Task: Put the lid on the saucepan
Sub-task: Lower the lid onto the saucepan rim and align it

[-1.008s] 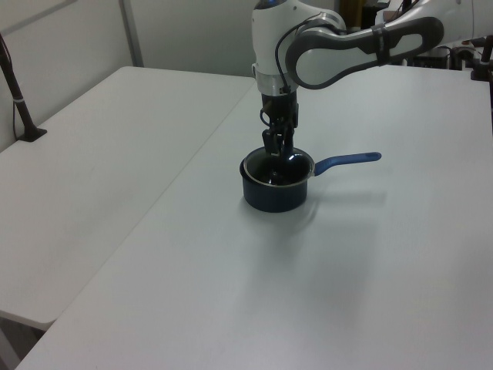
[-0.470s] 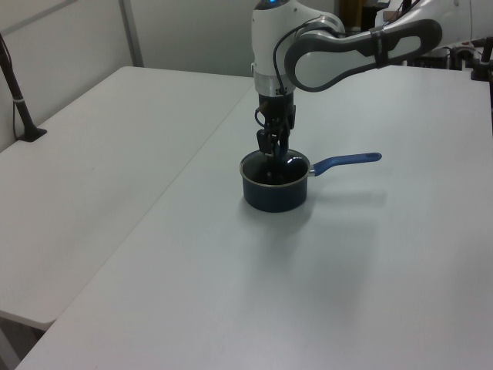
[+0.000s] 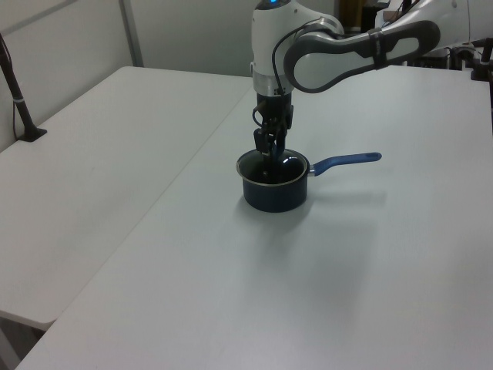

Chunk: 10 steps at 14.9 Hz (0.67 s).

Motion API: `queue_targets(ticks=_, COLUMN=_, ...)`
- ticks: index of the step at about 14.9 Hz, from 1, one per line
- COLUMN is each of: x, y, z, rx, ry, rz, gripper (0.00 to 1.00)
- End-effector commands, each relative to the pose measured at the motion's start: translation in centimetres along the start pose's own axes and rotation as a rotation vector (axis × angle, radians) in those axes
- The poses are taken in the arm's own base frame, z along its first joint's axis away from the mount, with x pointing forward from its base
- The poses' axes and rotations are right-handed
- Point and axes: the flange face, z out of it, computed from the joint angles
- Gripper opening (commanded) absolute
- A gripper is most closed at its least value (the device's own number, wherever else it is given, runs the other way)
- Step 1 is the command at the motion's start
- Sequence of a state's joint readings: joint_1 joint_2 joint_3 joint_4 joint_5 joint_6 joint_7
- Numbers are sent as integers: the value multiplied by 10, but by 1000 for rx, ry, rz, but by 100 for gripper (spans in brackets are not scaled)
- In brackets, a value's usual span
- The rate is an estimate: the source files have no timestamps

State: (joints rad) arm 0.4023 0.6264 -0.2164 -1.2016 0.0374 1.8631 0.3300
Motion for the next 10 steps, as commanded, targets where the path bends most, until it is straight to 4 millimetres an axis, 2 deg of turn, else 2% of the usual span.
queue_targets(ticks=1, x=8, y=-2, z=0, rx=21, ry=22, rz=22, gripper=35)
queue_targets(ticks=4, x=8, y=-2, z=10, rx=12, ry=7, rz=12, gripper=36)
queue_targets(ticks=5, x=5, y=-4, z=12, rx=8, ry=-4, rz=-8, gripper=48)
queue_targets(ticks=6, x=4, y=-6, z=14, rx=6, ry=-11, rz=-15, gripper=74)
queue_targets(ticks=7, x=2, y=-6, z=18, rx=3, ry=-20, rz=-16, gripper=96)
queue_targets(ticks=8, x=1, y=-6, z=19, rx=4, ry=-22, rz=-19, gripper=100)
queue_targets(ticks=10, x=0, y=-7, z=16, rx=2, ry=-29, rz=-20, gripper=100)
